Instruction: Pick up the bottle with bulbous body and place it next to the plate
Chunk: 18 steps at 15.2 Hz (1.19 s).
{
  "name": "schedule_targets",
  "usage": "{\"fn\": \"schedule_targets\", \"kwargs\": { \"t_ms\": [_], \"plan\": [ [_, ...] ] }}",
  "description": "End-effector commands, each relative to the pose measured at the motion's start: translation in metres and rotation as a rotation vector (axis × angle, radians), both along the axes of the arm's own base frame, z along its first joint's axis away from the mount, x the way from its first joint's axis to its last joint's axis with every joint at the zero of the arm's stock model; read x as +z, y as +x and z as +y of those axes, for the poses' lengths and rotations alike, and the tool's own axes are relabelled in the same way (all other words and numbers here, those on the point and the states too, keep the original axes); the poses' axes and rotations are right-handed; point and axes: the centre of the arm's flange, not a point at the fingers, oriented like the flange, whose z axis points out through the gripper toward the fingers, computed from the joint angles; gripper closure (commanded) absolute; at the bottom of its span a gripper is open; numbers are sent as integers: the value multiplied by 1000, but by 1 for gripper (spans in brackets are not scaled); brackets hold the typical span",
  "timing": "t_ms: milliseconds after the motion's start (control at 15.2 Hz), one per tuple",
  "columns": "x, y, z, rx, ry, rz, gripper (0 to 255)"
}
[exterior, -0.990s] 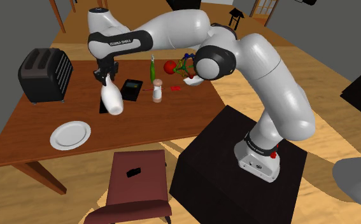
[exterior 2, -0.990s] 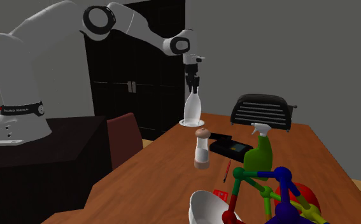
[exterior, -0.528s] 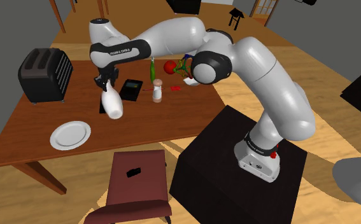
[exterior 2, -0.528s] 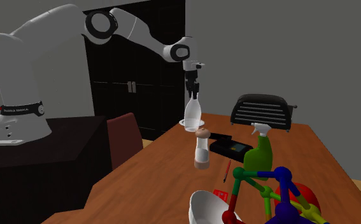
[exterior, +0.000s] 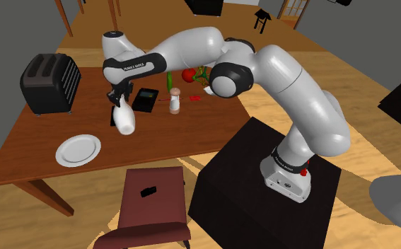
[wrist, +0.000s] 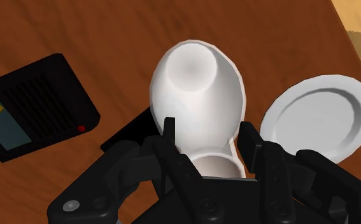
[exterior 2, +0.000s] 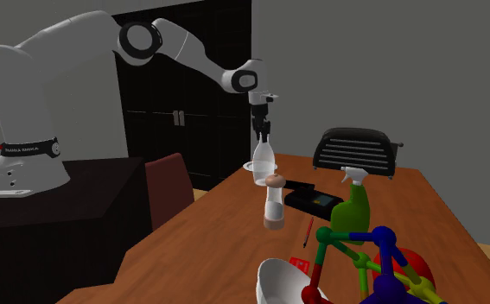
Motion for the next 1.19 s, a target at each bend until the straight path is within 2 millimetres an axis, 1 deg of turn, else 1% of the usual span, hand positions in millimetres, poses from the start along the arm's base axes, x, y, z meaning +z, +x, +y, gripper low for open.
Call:
{"fn": "schedule_targets", "kwargs": {
  "t_ms": [0, 264, 330, 660, 858, 924, 1122],
  "plan": [
    [-1, 0, 1, 0, 0, -1, 255],
    [-1, 0, 1, 0, 0, -1, 255],
    [-1, 0, 0, 0, 0, -1, 0],
    [-1, 0, 1, 0, 0, -1, 0],
    [39, -4, -1, 0, 0, -1, 0],
    [49, -5, -1, 0, 0, -1, 0],
    [49, -5, -1, 0, 0, -1, 0]
  ]
}}
